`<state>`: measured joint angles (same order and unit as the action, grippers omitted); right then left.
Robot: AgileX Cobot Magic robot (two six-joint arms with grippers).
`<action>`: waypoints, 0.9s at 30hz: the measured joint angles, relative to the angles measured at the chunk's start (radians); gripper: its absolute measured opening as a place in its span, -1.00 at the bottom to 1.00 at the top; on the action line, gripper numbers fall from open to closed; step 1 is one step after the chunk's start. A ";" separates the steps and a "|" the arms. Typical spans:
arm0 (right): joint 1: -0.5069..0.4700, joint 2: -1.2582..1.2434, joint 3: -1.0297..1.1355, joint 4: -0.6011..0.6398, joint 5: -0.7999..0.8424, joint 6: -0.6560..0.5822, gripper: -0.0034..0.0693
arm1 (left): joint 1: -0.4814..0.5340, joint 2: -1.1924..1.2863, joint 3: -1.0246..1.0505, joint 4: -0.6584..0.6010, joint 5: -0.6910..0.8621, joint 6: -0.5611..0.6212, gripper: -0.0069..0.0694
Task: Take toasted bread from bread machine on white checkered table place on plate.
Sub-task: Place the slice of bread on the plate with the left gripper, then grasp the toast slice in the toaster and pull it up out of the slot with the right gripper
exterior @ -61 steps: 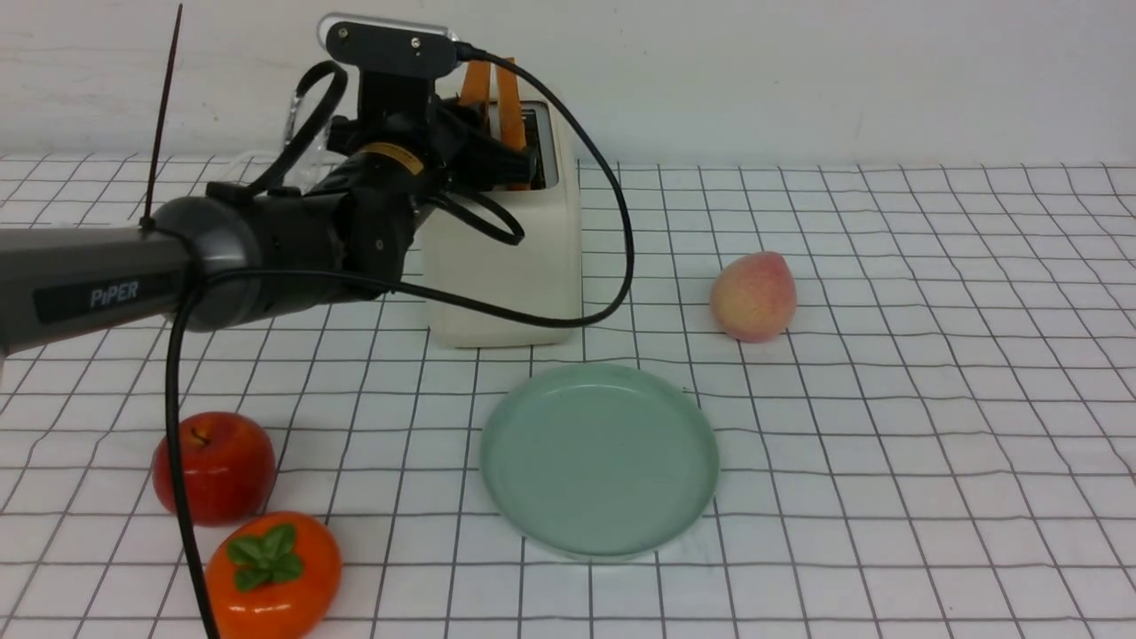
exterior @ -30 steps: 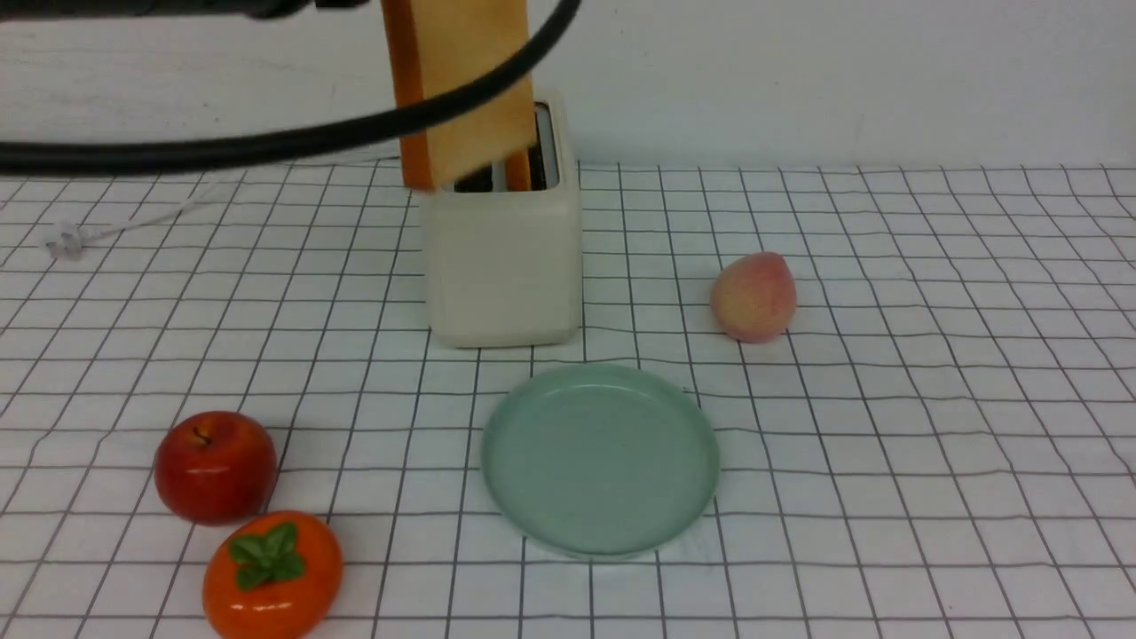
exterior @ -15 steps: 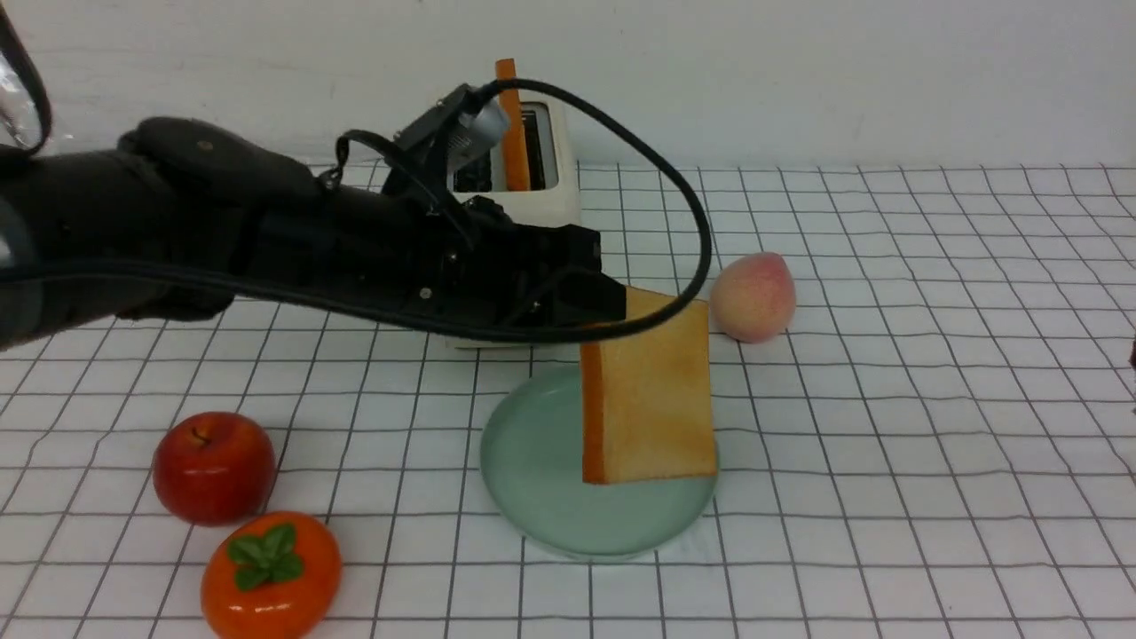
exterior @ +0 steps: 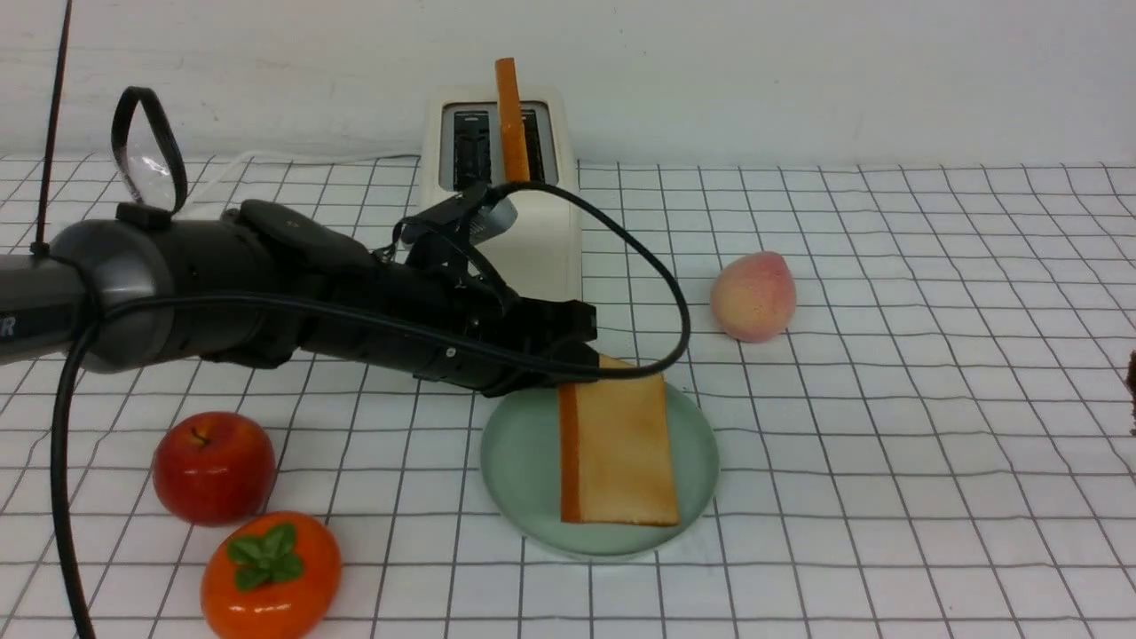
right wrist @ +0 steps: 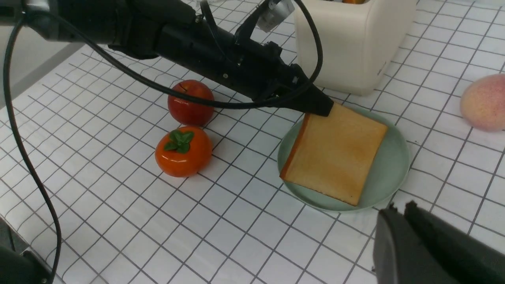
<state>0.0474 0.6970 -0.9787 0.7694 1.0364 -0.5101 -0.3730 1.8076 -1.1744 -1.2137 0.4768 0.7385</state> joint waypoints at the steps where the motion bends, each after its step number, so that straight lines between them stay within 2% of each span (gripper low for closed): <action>1: 0.000 0.000 0.000 0.000 0.000 0.000 -0.82 | 0.000 0.000 0.000 0.004 -0.004 0.000 -0.29; 3: 0.000 0.000 0.000 0.000 0.001 0.000 -0.82 | 0.000 0.000 -0.002 0.008 -0.004 0.000 -0.04; 4: 0.000 0.000 0.000 0.000 0.001 0.000 -0.82 | 0.000 0.000 -0.002 0.009 -0.004 0.000 -0.01; 5: 0.000 0.000 0.000 -0.001 0.002 0.000 -0.82 | 0.000 0.000 -0.002 0.012 -0.005 0.000 0.22; 8: 0.000 0.000 0.000 -0.033 0.010 0.001 -0.82 | 0.000 -0.006 -0.002 0.036 -0.014 0.000 0.63; 11: 0.000 0.000 0.000 -0.086 0.017 0.030 -0.82 | 0.000 -0.029 -0.002 0.067 -0.030 0.000 0.85; 13: 0.000 0.000 0.000 -0.120 0.023 0.060 -0.82 | 0.000 -0.059 -0.002 0.084 -0.046 0.000 0.91; 17: 0.000 0.000 0.000 -0.173 0.025 0.097 -0.82 | 0.000 -0.131 -0.002 0.109 -0.087 0.000 0.90; 21: 0.000 0.000 0.000 -0.200 0.026 0.115 -0.82 | 0.000 -0.232 -0.002 0.170 -0.132 0.000 0.75; 24: 0.000 0.000 0.000 -0.208 0.027 0.122 -0.82 | 0.000 -0.337 -0.002 0.230 -0.139 -0.002 0.46; 27: 0.000 0.007 -0.001 -0.198 0.027 0.131 -0.82 | 0.000 -0.460 0.011 0.302 -0.116 -0.030 -0.07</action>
<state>0.0474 0.7045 -0.9796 0.5719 1.0636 -0.3790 -0.3730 1.3478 -1.1636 -0.9119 0.3609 0.7086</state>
